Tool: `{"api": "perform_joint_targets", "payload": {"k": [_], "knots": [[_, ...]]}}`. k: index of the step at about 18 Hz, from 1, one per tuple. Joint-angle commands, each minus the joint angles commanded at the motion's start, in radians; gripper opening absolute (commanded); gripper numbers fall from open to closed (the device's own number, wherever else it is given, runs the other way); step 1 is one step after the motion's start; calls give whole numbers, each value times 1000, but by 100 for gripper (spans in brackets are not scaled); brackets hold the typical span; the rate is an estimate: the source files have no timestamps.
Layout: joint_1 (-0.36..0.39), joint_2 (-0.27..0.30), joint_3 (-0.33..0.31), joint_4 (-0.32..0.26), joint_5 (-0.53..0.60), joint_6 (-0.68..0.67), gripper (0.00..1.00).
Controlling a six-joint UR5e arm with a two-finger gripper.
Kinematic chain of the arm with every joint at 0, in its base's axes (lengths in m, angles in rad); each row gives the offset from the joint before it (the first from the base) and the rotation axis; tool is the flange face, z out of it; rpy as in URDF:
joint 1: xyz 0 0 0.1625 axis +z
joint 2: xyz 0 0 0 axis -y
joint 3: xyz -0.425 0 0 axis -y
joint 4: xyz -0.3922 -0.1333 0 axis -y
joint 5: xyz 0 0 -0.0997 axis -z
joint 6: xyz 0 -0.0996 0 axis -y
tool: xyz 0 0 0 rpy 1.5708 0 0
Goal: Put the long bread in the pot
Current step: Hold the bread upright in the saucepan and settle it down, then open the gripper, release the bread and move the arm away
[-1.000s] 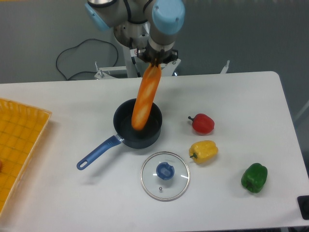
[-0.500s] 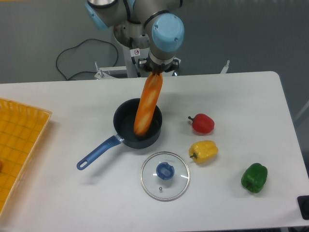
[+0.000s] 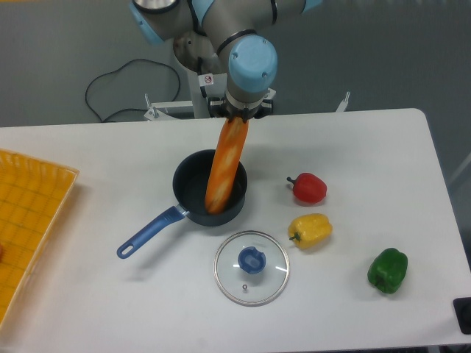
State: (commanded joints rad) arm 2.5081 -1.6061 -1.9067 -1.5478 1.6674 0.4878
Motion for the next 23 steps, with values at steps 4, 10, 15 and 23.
{"api": "perform_joint_targets", "payload": {"k": [4, 10, 15, 23], "knots": [[0, -2, 2, 2, 0, 9, 58], [0, -8, 32, 2, -8, 12, 62], [-2, -6, 63, 0, -11, 21, 62], [23, -26, 173, 0, -57, 156, 100]]}}
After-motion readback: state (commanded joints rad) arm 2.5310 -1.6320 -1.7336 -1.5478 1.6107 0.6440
